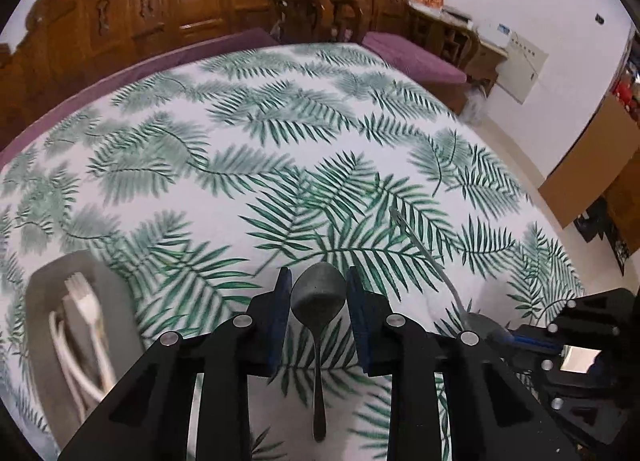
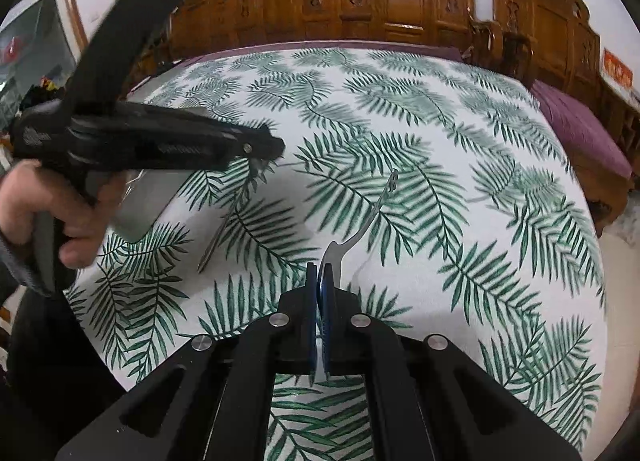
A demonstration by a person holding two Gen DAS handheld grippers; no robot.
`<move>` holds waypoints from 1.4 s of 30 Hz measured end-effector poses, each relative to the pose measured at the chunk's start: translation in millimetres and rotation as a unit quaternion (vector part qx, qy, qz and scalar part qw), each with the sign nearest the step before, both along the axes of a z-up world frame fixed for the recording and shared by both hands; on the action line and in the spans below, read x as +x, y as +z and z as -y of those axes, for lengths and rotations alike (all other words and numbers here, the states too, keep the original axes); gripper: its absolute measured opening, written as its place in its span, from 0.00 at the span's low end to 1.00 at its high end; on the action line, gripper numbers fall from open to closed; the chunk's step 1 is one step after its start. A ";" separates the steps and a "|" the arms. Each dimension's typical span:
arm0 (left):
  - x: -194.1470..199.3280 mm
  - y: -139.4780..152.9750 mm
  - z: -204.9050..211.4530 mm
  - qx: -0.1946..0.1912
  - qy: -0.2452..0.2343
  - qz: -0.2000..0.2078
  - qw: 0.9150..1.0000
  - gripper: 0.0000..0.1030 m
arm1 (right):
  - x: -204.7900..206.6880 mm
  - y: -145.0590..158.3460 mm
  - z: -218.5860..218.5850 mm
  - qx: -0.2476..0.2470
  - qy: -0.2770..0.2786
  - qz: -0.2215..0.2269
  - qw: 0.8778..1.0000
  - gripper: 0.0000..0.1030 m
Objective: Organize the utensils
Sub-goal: 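Grasp the other metal spoon with the left tool while the right tool holds its spoon, then carry the metal spoon into the grey tray and open the left tool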
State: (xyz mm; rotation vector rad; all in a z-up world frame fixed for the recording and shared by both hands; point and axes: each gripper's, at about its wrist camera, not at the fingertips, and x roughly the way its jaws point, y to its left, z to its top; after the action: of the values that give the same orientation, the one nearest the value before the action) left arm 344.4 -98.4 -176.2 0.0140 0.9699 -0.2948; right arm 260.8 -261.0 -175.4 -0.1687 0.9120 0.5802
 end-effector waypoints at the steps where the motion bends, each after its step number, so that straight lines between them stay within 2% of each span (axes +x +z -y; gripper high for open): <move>1: -2.5 5.5 -4.0 -0.002 0.004 0.004 1.000 0.25 | -0.6 2.5 -2.1 0.004 0.000 0.001 1.000 0.03; 12: -37.0 59.2 -55.4 -0.023 0.041 0.054 0.997 0.25 | -12.6 33.0 -37.4 0.008 0.023 0.028 0.999 0.03; 23: -67.7 89.8 -125.0 -0.034 0.087 0.079 0.993 0.25 | -24.5 61.1 -86.4 0.020 0.061 0.054 0.996 0.03; 31: -68.8 83.9 -161.8 -0.018 0.115 0.078 0.990 0.25 | -29.9 66.4 -109.6 0.023 0.080 0.057 0.995 0.03; 42: -46.7 29.6 -183.7 0.011 0.125 0.021 0.992 0.25 | -31.0 63.3 -116.6 0.021 0.082 0.053 0.995 0.03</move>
State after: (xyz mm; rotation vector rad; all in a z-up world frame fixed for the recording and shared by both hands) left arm 297.7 85.3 -146.6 -0.0810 0.9219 -0.0532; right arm 229.8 -144.4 -112.0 -0.2354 0.7877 0.7345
